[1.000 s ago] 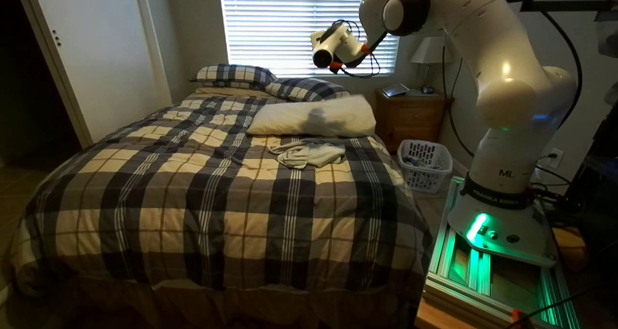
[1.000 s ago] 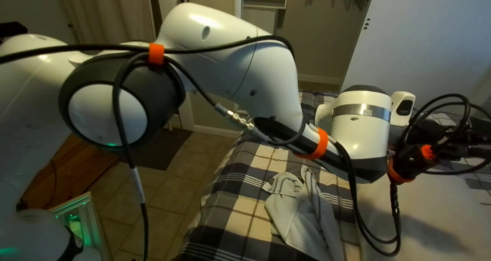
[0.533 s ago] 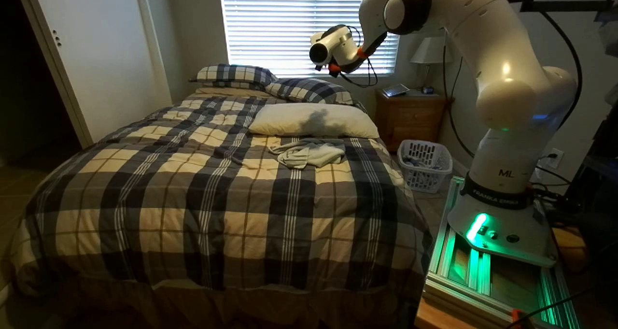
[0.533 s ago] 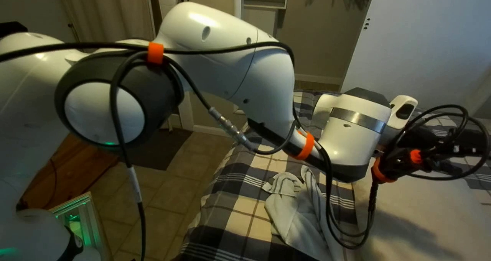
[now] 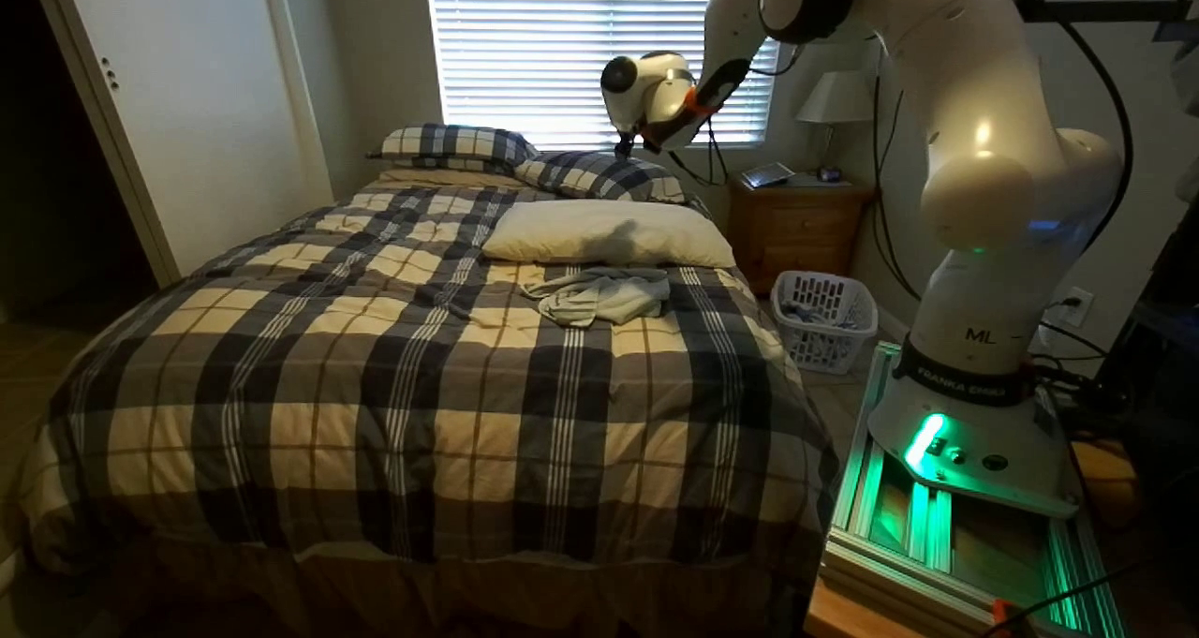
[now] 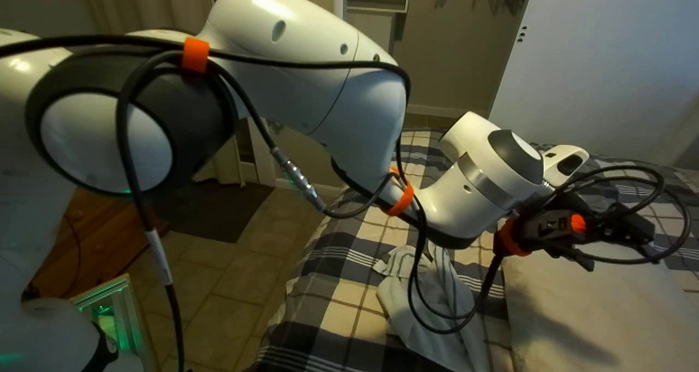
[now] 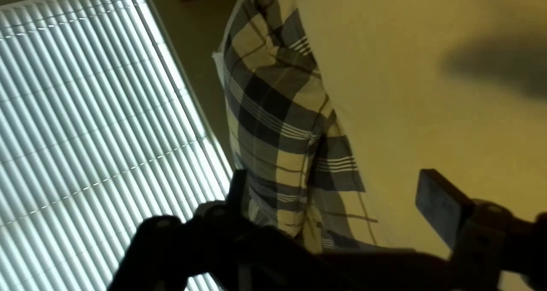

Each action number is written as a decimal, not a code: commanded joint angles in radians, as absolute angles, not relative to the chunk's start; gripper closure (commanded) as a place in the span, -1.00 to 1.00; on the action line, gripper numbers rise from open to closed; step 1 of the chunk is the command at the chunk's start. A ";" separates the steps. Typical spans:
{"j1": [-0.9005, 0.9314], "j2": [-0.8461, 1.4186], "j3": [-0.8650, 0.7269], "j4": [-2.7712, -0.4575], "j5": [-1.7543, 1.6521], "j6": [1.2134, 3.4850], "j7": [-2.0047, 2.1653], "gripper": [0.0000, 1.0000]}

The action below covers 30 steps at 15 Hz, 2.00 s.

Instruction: Turn the pillow over, then put the towel on the pillow

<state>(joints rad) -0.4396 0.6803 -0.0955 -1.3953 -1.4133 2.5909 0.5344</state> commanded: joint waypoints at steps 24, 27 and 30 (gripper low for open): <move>-0.444 0.710 0.029 -1.587 -0.176 2.439 -0.583 -1.00; -0.478 0.755 0.090 -1.560 -0.059 2.435 -0.727 -1.00; -0.484 0.799 0.104 -1.527 0.000 2.393 -0.829 -1.00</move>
<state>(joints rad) -0.4569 0.7468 0.0738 -1.5844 -0.0713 2.4341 -0.7174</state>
